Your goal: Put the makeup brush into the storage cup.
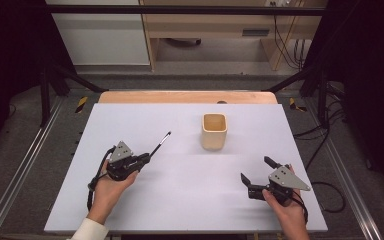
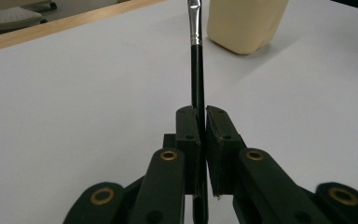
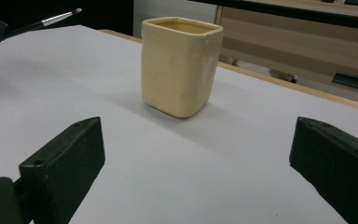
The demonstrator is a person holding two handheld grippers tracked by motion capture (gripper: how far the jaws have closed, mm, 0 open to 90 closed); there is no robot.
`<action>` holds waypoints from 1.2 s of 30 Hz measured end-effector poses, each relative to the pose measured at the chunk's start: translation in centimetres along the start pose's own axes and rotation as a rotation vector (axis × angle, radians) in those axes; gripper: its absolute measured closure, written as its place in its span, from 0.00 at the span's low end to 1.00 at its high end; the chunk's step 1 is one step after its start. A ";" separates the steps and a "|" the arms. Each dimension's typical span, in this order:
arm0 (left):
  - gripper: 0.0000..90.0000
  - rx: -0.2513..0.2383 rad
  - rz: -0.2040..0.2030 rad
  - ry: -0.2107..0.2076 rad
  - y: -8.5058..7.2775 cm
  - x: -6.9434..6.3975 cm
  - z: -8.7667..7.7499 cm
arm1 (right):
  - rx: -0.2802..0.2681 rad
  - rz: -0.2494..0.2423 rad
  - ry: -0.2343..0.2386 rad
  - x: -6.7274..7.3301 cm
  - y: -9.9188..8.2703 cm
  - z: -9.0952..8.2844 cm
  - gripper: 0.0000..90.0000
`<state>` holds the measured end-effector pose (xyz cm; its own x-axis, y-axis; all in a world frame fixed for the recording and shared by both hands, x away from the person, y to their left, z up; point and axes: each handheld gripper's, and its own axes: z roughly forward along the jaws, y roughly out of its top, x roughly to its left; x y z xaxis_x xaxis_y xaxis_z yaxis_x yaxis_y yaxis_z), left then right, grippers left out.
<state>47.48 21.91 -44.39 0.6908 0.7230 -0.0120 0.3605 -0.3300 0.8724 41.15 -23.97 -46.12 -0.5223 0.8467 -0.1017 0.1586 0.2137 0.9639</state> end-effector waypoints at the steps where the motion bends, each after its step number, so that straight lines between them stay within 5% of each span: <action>1: 0.94 0.000 -0.001 -0.002 -0.1 0.0 0.0 | 0.001 0.001 0.002 0.1 0.0 0.1 0.04; 16: 0.94 -0.047 -0.001 -0.003 -0.5 -0.9 0.2 | -0.002 0.055 0.017 0.5 0.3 0.2 0.02; 36: 0.94 -0.108 -0.002 -0.041 -0.2 -1.9 0.2 | 0.006 0.066 0.044 1.1 0.6 0.3 0.03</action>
<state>46.26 20.46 -44.66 0.7161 0.6973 -0.0314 0.2933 -0.2598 0.9200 40.94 -22.76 -45.75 -0.5471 0.8366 -0.0270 0.1988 0.1612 0.9667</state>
